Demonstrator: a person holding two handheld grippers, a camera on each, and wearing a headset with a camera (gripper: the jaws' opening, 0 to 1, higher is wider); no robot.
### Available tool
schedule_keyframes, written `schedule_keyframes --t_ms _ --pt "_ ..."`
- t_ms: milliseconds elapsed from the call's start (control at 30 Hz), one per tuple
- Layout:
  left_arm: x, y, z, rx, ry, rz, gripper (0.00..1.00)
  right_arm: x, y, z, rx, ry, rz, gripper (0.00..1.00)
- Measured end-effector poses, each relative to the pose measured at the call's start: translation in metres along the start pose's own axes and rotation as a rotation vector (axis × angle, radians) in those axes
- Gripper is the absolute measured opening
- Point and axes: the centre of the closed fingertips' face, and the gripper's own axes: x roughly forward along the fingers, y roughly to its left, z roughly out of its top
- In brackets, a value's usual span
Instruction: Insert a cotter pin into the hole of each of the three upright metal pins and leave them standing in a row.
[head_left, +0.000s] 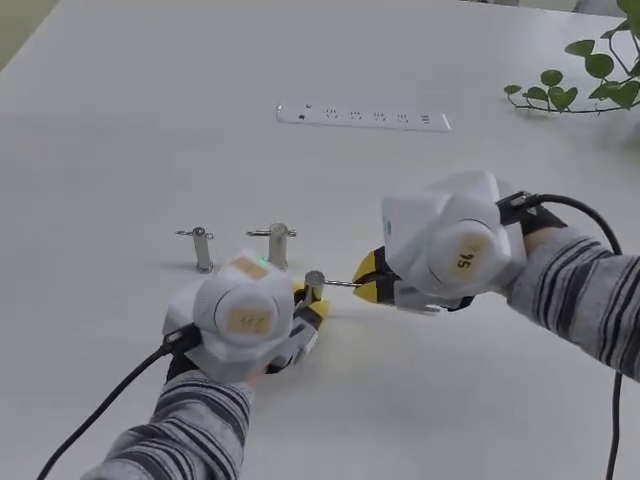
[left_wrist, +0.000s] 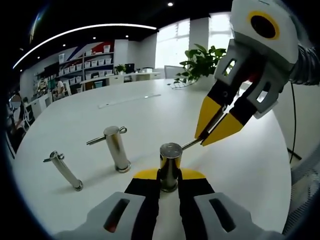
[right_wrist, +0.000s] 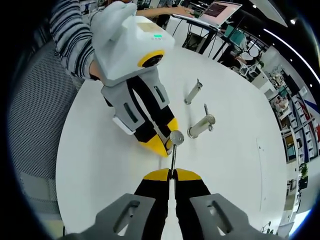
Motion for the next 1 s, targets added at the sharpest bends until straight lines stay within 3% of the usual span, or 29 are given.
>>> schedule_keyframes --t_ms 333,533,867,933,1000 --pt "-0.0002 -0.0010 -0.0011 0.007 0.000 -0.006 0.10 -0.0014 0.0020 -0.0013 0.001 -0.009 0.007 0.00" --pt "0.0000 -0.0024 -0.0016 0.027 0.002 -0.022 0.09 0.0008 0.0015 -0.0042 0.032 -0.045 0.013 0.00" --pt "-0.0001 -0.0030 -0.0015 0.037 0.001 -0.023 0.09 0.0026 0.0009 -0.0042 -0.009 -0.070 0.013 0.00" --pt "0.0000 -0.0032 -0.0014 0.036 0.000 -0.023 0.09 0.0018 0.0031 0.0022 0.001 -0.109 0.026 0.00" --pt "0.0005 -0.0036 -0.0010 0.035 -0.001 -0.021 0.09 0.0034 0.0021 -0.0004 -0.033 -0.082 0.018 0.00"
